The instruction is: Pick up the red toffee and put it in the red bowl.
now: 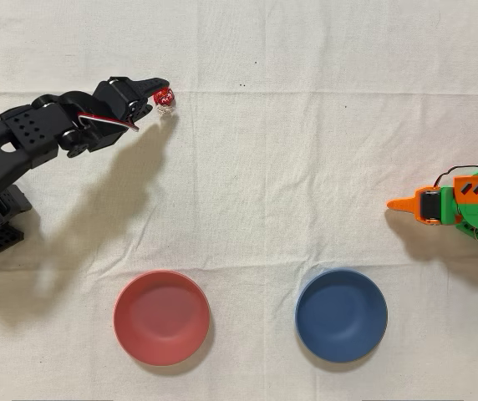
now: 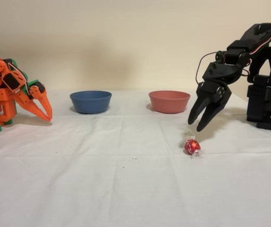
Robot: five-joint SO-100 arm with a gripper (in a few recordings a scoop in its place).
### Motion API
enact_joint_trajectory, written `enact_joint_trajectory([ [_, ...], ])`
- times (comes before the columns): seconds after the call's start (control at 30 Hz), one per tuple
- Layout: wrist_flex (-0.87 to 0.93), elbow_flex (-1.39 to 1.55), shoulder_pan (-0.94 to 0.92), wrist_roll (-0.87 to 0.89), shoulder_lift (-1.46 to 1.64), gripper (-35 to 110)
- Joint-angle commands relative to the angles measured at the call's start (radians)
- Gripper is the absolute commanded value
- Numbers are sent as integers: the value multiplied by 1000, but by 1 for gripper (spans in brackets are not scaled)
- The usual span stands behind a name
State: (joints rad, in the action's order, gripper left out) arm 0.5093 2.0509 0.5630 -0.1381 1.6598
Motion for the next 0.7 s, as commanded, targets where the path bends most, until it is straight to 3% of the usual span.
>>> enact_joint_trajectory([
  [0.0,11,-12,14,5,17,24],
  [0.67,118,-179,26,-37,-120,25],
])
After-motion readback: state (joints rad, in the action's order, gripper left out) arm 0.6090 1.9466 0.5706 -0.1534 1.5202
